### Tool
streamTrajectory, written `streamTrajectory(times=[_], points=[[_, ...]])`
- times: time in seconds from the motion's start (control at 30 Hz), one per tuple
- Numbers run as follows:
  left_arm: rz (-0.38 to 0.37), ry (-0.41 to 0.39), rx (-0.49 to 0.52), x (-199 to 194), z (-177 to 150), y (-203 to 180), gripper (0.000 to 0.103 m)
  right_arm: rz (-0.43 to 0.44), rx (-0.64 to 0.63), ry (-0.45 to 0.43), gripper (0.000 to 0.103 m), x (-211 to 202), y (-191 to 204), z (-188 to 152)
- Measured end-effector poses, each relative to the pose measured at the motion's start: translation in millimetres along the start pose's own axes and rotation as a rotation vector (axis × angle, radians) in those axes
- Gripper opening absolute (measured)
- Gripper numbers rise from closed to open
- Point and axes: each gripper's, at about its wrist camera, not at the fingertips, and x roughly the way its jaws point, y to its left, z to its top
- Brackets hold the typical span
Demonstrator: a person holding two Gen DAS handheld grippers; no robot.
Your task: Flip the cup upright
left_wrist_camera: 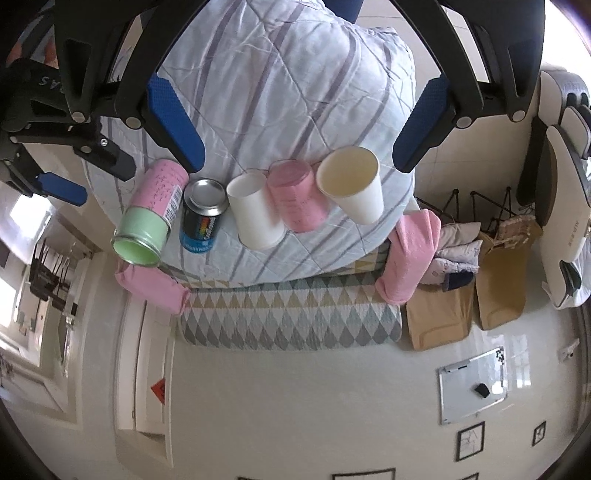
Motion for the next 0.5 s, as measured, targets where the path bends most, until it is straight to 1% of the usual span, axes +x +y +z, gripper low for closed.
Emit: streamTrajectory(times=[0.17,0.3,0.5], points=[[-0.006,-0.036,-0.026,-7.0,3.5,7.4,0.103,-0.043,0.01,-0.018,0.083,-12.0,6.4,6.9],[-0.011,-0.068,-0.041,-12.7,6.0,9.0,0.103,-0.06,0.012,-0.076,0.083,-20.5,10.6,11.6],[-0.008,-0.102,-0.038,-16.5,10.1,7.4,0.103,-0.062,-0.001,-0.209,0.083,-36.6,17.9,15.2]])
